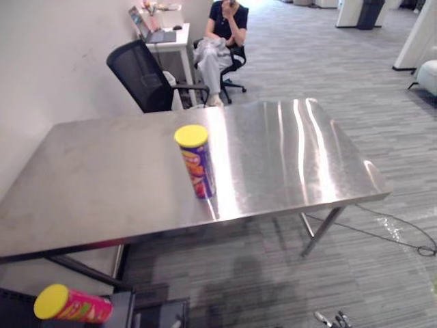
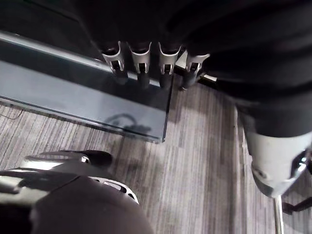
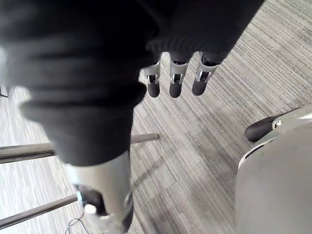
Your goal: Put the gum and the chips on the shelf.
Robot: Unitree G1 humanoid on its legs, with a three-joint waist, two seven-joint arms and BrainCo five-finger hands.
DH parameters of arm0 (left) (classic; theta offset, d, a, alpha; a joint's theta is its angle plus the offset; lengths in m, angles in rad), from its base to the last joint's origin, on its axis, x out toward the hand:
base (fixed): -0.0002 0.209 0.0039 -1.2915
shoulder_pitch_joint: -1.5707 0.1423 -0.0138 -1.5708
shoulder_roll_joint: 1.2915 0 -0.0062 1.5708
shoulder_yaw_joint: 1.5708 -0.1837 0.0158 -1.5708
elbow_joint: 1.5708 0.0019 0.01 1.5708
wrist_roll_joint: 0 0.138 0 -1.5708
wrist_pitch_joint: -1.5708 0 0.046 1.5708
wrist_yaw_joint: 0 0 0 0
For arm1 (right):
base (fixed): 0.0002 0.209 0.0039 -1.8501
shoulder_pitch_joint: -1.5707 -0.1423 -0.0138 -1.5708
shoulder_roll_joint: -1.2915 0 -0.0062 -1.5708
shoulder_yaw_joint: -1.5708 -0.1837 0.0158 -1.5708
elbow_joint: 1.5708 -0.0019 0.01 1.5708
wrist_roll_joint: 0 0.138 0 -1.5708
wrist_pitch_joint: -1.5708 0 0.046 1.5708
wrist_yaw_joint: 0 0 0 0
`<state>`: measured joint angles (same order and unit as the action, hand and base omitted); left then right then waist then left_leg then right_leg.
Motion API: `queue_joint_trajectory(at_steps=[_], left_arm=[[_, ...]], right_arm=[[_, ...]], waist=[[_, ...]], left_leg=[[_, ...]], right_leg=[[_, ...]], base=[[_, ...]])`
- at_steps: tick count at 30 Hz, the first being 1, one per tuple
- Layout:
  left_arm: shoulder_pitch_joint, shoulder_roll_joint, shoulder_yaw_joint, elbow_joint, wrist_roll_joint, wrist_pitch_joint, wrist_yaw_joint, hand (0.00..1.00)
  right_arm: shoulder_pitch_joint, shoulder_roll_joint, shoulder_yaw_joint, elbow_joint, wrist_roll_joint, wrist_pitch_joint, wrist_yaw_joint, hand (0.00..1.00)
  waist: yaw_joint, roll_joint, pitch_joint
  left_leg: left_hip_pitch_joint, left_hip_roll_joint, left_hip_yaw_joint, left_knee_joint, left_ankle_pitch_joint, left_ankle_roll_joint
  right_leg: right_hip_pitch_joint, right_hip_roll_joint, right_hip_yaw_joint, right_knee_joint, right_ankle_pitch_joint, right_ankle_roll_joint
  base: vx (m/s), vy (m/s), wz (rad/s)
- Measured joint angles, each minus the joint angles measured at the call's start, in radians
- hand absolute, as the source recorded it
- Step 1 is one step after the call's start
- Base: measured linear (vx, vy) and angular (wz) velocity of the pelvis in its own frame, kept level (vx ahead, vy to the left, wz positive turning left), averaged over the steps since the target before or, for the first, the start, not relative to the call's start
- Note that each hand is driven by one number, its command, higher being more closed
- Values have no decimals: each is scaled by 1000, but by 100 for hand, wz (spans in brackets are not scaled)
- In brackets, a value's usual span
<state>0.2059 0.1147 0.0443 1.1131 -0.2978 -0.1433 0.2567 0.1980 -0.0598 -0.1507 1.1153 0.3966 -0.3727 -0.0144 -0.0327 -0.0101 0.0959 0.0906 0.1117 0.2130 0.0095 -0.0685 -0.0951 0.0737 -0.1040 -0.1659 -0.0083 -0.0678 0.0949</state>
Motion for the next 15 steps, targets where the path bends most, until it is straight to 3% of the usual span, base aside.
queue_joint_trajectory(at_steps=[4, 10, 13, 15], left_arm=[[5, -2, -2, 3, 0, 1, 0, 0], [10, -8, 45, 8, -2, 1, 0, 0], [12, -36, 123, 7, -2, 0, -2, 0], [18, -53, 172, -3, 0, -1, -8, 0]], right_arm=[[27, 4, -18, 3, 67, 3, -24, 0], [16, 10, -172, 1, 227, 2, -94, 0], [1, -3, -342, -24, 333, -2, -132, 0], [-1, -26, -480, -136, 410, -7, -170, 0]], waist=[[6, 1, -12], [8, -1, -23], [9, 6, -28], [9, 6, -29]], left_leg=[[1, -1, 2, -25, 2, -1], [20, -2, 30, -43, 7, -10], [24, 2, 51, -43, 2, -7], [38, 5, 57, -41, -5, -5]], right_leg=[[-1, -2, -13, -18, 3, 5], [0, -3, -11, -39, 51, 15], [1, 3, -2, -47, 67, 14], [13, 4, -4, -46, 68, 15]], base=[[-47, 3, -3], [74, 14, -14], [131, 14, -19], [113, 19, -13]])
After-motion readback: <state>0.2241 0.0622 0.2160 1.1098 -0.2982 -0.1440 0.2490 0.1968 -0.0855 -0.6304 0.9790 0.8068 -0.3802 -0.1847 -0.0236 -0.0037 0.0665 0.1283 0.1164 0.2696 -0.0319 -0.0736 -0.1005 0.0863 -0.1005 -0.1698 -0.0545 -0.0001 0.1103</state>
